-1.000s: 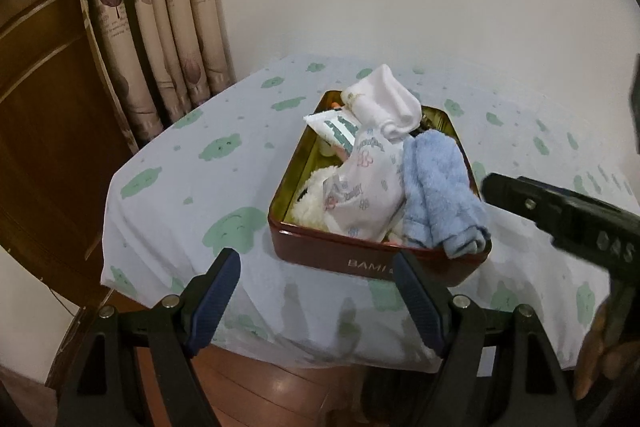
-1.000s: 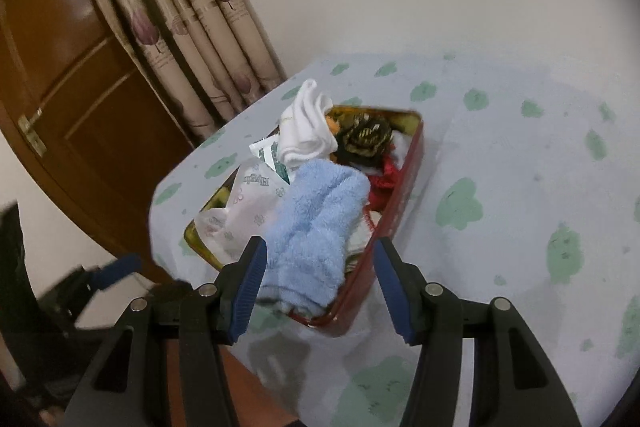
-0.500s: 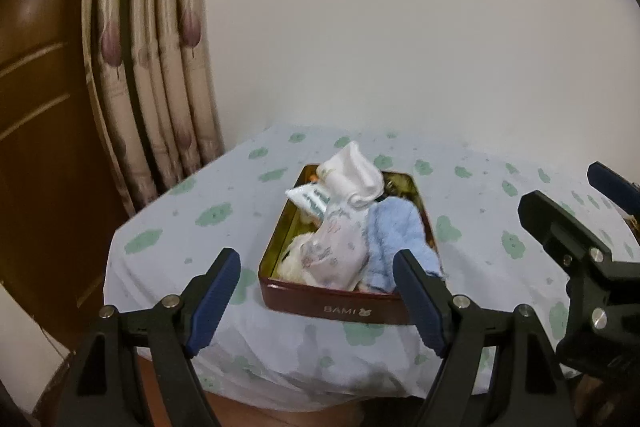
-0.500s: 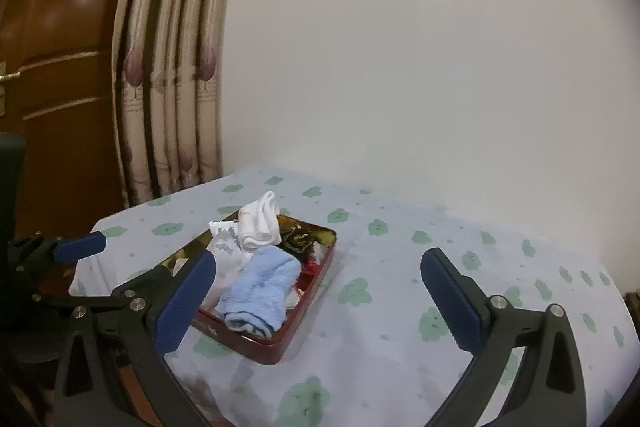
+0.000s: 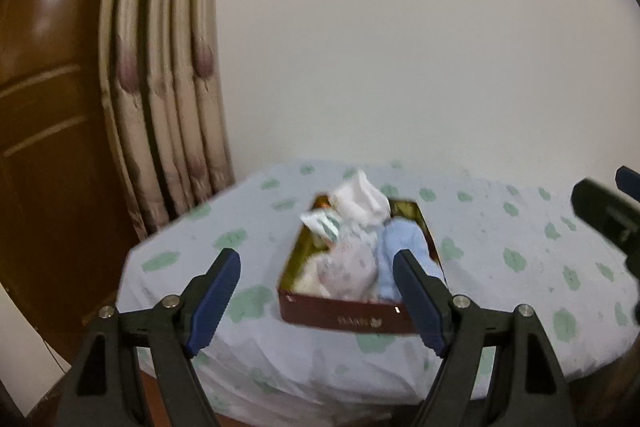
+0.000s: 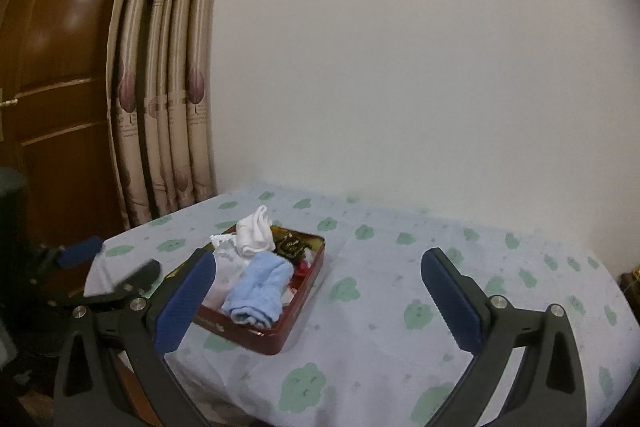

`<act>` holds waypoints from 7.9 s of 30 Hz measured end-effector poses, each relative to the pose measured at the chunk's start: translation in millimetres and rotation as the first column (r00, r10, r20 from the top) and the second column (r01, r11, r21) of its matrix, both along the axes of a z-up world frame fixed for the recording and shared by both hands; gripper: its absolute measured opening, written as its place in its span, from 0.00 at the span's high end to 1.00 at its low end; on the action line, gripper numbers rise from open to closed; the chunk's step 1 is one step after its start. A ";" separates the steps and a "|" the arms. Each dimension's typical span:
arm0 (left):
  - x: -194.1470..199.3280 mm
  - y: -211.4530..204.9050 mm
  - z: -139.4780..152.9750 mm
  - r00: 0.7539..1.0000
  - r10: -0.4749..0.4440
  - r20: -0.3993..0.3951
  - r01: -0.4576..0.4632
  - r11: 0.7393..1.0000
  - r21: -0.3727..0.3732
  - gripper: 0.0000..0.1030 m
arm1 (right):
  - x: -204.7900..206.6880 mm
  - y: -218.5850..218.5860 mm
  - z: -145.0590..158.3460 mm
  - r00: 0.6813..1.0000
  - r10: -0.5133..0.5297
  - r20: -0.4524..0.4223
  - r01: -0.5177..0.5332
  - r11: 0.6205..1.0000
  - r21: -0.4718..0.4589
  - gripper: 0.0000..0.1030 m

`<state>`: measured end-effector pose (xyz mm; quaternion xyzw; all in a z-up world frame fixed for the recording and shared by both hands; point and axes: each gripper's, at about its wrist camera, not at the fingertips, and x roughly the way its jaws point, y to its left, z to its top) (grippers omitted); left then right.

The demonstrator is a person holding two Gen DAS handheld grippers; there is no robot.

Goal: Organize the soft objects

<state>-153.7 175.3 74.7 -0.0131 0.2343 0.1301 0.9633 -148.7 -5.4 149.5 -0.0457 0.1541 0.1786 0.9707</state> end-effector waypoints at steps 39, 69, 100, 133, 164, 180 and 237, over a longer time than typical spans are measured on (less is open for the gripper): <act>17.3 2.0 -13.9 0.988 -0.035 -0.150 0.027 0.998 -0.055 0.21 | -6.1 9.9 -10.9 1.000 -0.007 -0.003 0.006 0.997 -0.079 0.01; 12.9 16.3 -9.6 0.993 0.035 -0.111 -0.042 0.998 -0.056 0.21 | 34.5 29.1 -24.0 0.998 -0.023 -0.060 0.019 0.998 -0.062 0.01; 10.2 13.7 -9.7 0.994 0.029 -0.102 -0.033 0.998 -0.044 0.21 | 26.4 29.8 -28.0 0.997 -0.039 -0.064 0.035 0.997 -0.065 0.01; 11.4 11.2 -12.1 0.993 0.013 -0.116 -0.018 0.999 -0.040 0.21 | 24.8 34.3 -28.2 0.998 -0.026 -0.065 0.022 0.997 -0.069 0.01; 12.2 9.3 -14.0 0.991 0.013 -0.132 -0.018 0.999 -0.041 0.21 | 20.1 36.5 -34.8 0.998 -0.019 -0.064 0.014 0.997 -0.074 0.01; 12.8 9.9 -15.0 0.990 0.009 -0.139 -0.015 0.999 -0.042 0.21 | 19.6 36.9 -35.0 0.998 -0.019 -0.065 0.014 0.997 -0.077 0.01; 7.8 0.9 -16.3 0.995 -0.013 -0.097 0.015 1.000 0.015 0.21 | 21.8 36.2 -35.3 0.997 0.006 -0.079 -0.012 0.997 -0.076 0.01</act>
